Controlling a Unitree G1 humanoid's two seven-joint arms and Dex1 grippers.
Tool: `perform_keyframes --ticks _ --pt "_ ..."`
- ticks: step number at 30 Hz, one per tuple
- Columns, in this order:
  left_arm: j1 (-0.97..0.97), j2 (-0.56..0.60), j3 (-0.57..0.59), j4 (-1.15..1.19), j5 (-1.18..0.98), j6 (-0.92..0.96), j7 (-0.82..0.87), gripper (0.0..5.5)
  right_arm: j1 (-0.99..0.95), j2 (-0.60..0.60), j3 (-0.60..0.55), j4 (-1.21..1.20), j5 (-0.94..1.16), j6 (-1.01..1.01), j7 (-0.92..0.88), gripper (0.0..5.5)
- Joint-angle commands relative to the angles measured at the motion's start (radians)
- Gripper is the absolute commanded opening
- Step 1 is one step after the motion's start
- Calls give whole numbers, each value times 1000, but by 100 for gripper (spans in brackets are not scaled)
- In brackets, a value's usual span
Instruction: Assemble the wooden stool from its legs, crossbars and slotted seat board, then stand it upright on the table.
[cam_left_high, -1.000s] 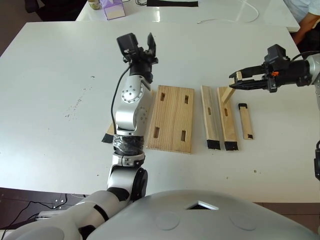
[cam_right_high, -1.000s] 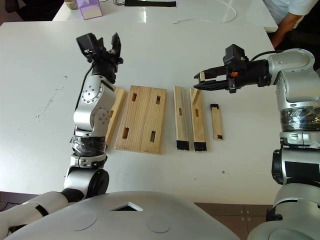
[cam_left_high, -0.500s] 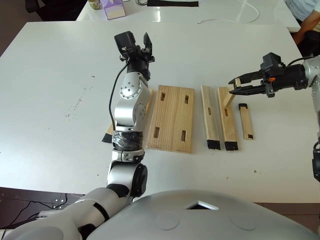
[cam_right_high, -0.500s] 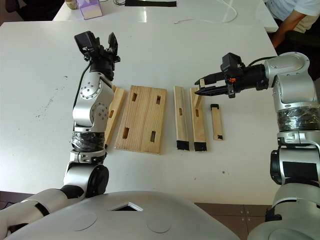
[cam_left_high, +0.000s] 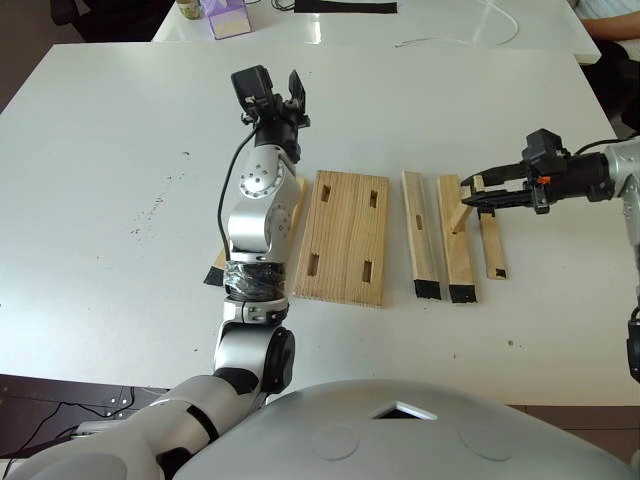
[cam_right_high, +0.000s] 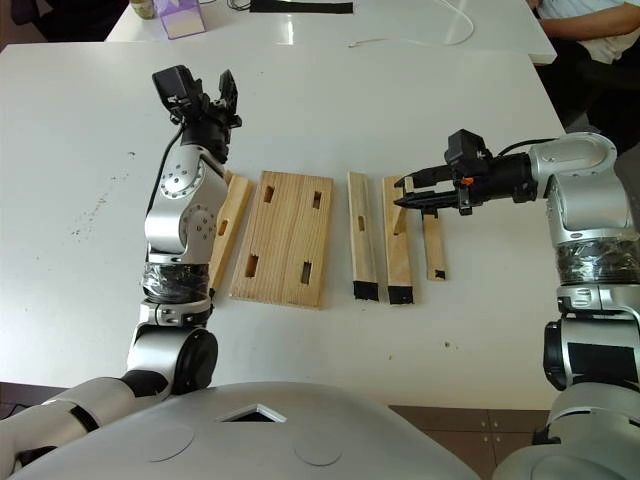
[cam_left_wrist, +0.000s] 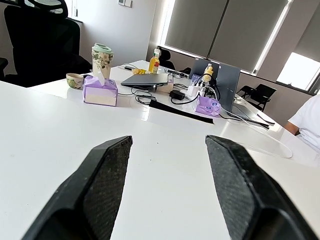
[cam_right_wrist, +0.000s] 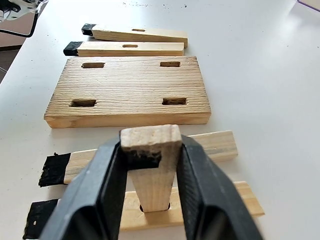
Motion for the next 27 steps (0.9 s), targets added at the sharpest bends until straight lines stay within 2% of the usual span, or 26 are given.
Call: perform_keyframes --ticks 1,8,27 --pt "7 -8 -3 -28 4 23 2 273 48 0 -8 33 -15 4 -36 132" --pt "23 -19 0 -62 3 46 9 273 169 22 -20 47 -7 10 -110 132" --pt "34 -21 -4 -58 7 50 5 273 279 34 1 84 -27 -105 -194 132"
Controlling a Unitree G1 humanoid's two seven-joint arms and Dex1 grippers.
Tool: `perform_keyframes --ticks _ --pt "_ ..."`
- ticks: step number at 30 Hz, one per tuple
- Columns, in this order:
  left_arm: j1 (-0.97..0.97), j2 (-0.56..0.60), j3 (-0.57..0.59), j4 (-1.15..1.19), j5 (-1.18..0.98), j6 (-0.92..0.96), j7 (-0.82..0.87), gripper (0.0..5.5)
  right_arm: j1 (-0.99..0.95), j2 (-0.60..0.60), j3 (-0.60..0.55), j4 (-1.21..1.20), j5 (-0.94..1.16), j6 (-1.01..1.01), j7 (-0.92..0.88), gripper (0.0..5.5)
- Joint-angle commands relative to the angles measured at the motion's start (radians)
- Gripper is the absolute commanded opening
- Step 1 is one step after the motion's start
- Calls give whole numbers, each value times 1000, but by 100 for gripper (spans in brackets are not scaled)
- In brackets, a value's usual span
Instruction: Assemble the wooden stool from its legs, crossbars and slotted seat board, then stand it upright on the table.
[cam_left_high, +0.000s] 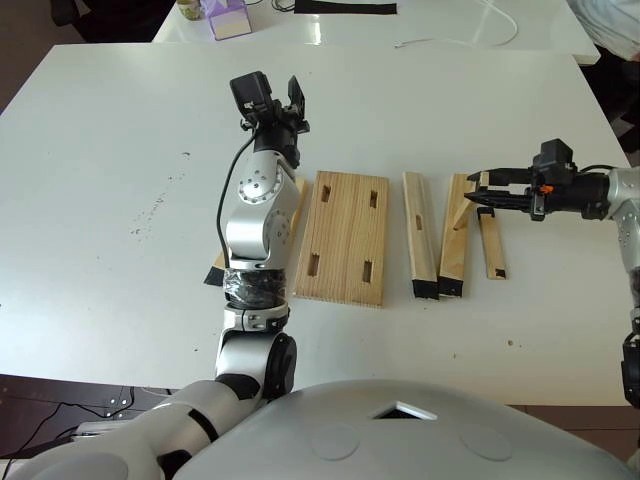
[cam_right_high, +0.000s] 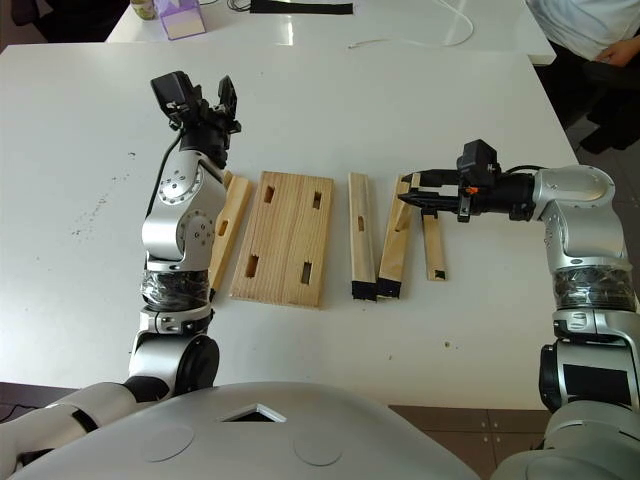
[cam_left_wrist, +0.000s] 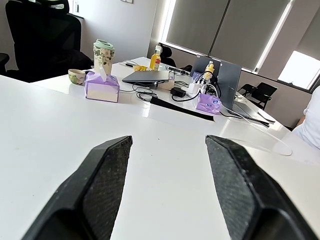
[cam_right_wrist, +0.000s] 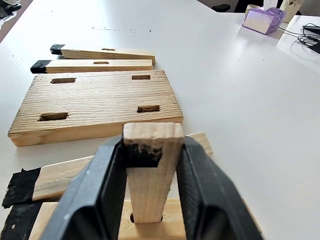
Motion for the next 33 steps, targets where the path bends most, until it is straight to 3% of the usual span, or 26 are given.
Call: perform_keyframes --ticks 1,14,15,26,33 --pt "0 -7 0 -1 7 7 2 273 125 7 74 73 -109 16 -44 132" --pt "-2 0 13 -7 3 11 5 273 96 33 48 70 -59 24 -91 132" --pt "3 -2 15 -15 3 13 9 273 85 39 40 68 -47 28 -96 168" --pt "42 -17 15 -67 10 24 38 273 54 46 14 -58 -20 159 -113 323" --pt "59 -23 17 -102 6 44 45 273 84 -10 -3 -167 -13 212 -82 323"
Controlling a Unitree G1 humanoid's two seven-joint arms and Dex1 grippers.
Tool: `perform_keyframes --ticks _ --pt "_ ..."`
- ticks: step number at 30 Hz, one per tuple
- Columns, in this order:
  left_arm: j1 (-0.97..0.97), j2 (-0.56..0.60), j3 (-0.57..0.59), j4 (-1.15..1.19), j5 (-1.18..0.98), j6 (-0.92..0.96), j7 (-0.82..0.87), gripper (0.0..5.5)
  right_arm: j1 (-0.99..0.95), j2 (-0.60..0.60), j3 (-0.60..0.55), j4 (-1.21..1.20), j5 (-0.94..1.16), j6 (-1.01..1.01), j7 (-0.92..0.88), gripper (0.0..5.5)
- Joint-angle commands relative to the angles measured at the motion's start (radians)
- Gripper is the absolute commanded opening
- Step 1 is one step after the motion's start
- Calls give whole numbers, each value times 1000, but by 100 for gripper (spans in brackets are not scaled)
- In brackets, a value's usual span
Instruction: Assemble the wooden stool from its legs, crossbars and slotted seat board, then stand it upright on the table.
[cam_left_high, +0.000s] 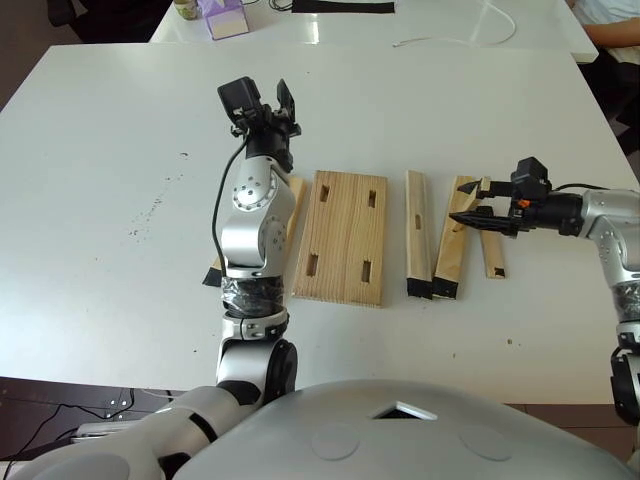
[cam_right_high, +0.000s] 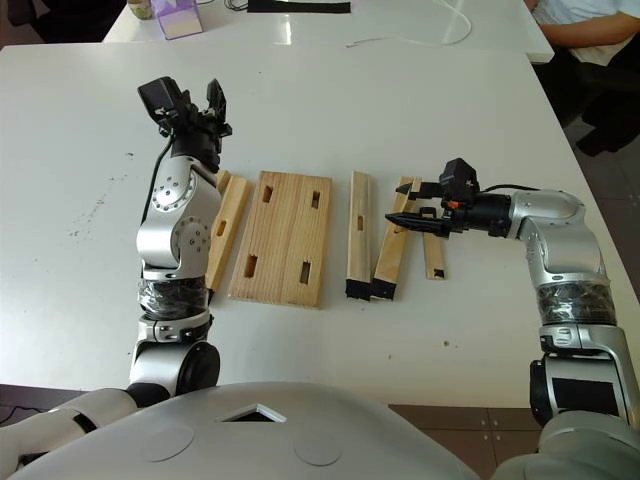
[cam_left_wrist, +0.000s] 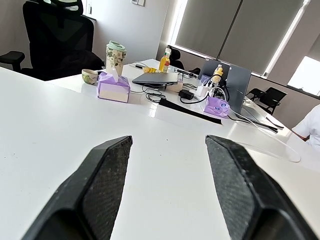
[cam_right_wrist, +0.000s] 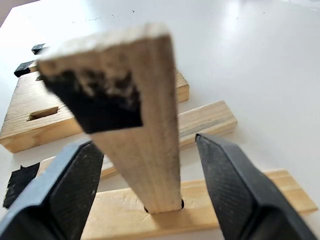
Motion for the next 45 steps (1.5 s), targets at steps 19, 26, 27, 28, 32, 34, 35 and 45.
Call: perform_keyframes --ticks 19,26,27,28,32,34,35,45 --pt "13 -11 13 -19 -5 31 3 273 -137 31 -159 -328 256 337 -214 323" --pt "-19 -17 11 27 -8 14 -13 273 -131 165 -73 -365 210 322 -345 323" --pt "-20 -17 12 28 -6 11 -14 273 -134 159 -83 -369 221 331 -341 323" --pt "-20 -17 13 28 -5 8 -16 273 -137 153 -91 -372 232 341 -338 323" --pt "-17 -20 15 25 -7 4 -14 273 -187 177 -168 -412 347 396 -364 323" --pt "-16 -20 15 24 -5 3 -13 273 -216 189 -180 -427 371 411 -397 323" --pt "-16 -19 16 23 -5 3 -13 273 -210 181 -159 -431 346 394 -392 323" --pt "-31 -8 13 36 -5 12 -29 273 0 180 29 -271 112 160 -319 323"
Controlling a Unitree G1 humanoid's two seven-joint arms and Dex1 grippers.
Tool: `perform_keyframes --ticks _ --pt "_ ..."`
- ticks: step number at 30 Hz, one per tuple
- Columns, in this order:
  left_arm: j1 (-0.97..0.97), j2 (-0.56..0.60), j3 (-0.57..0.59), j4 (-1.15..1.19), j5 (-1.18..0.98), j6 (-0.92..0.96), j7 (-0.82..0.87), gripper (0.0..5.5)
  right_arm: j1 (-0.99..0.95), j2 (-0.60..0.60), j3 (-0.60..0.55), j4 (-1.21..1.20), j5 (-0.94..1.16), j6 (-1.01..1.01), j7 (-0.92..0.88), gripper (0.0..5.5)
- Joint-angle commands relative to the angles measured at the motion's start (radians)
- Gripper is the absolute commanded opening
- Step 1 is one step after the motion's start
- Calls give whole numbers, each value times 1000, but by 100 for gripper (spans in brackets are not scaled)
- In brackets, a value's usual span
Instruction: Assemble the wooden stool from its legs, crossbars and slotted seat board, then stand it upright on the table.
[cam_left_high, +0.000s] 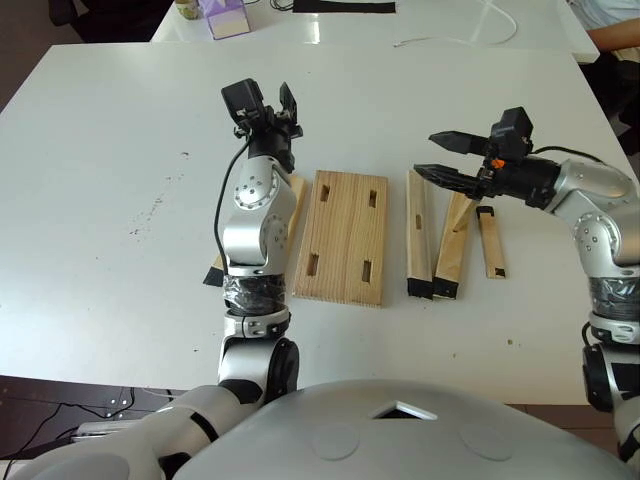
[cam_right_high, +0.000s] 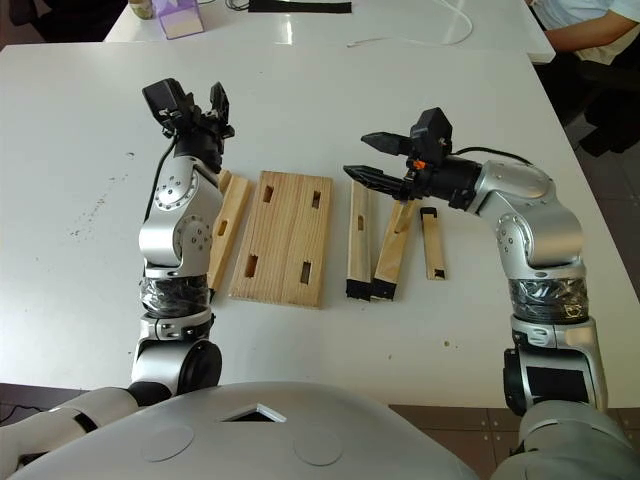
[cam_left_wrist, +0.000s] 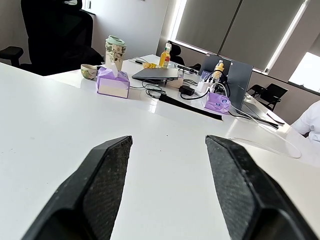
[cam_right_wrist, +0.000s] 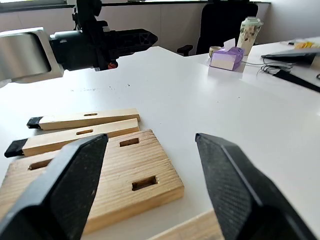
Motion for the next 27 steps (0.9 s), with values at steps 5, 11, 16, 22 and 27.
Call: perform_keyframes --ticks 5,11,16,22,27 --pt "-16 26 14 -14 -6 34 -20 273 -69 124 -136 -134 242 158 -141 323" --pt "49 39 63 -147 -28 118 6 273 135 -20 21 -522 272 350 -196 323" --pt "136 -80 11 -318 -9 185 122 273 473 -119 107 -599 104 356 -287 323" --pt "264 -210 -99 -504 33 167 345 273 511 -150 -105 -586 214 549 -363 323" --pt "280 -213 -179 -487 27 102 436 273 392 -21 -186 -513 237 689 -565 323"
